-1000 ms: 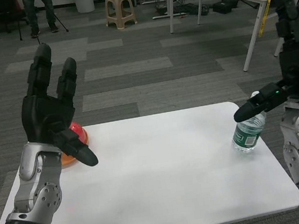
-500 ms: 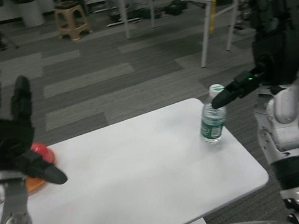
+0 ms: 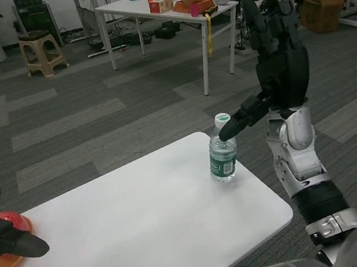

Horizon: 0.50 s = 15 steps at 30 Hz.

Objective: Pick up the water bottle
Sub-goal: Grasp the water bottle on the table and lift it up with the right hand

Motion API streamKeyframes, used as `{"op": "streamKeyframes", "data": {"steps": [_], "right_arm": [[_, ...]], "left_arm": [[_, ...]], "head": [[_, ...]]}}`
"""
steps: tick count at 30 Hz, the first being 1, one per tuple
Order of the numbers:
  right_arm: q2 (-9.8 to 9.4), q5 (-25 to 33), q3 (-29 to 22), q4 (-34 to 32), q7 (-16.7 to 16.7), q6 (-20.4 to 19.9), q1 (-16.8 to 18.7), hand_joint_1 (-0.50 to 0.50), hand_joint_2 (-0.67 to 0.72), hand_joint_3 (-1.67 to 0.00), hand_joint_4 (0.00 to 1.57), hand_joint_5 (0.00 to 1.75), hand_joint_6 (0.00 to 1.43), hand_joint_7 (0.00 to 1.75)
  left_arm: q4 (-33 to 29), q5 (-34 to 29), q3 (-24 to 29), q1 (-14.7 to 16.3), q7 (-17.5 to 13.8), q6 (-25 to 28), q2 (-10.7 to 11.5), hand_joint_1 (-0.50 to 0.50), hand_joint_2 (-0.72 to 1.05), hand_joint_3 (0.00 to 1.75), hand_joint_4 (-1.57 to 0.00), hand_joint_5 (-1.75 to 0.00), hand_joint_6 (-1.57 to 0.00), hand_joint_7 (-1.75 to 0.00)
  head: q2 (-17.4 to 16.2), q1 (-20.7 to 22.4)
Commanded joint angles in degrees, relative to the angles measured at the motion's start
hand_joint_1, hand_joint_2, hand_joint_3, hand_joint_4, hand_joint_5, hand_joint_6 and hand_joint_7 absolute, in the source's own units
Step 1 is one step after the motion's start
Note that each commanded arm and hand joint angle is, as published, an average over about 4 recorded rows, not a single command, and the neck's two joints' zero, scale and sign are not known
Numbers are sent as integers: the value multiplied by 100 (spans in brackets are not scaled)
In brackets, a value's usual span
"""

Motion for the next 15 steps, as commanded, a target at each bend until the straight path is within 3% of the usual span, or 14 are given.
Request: {"op": "streamKeyframes", "data": {"steps": [1,15], "right_arm": [[87,32,-48,95,-39,-26,62,-50,72,0,0,0,0,0],[85,91,-22,62,137,-17,412,-50,72,0,0,0,0,0]], "left_arm": [[11,-30,30,-76,17,19,26,-43,-55,9,0,-10,0,0],[11,-25,4,-69,17,28,39,-43,-55,9,0,-10,0,0]], "head": [[-7,-39],[-2,-113]]}}
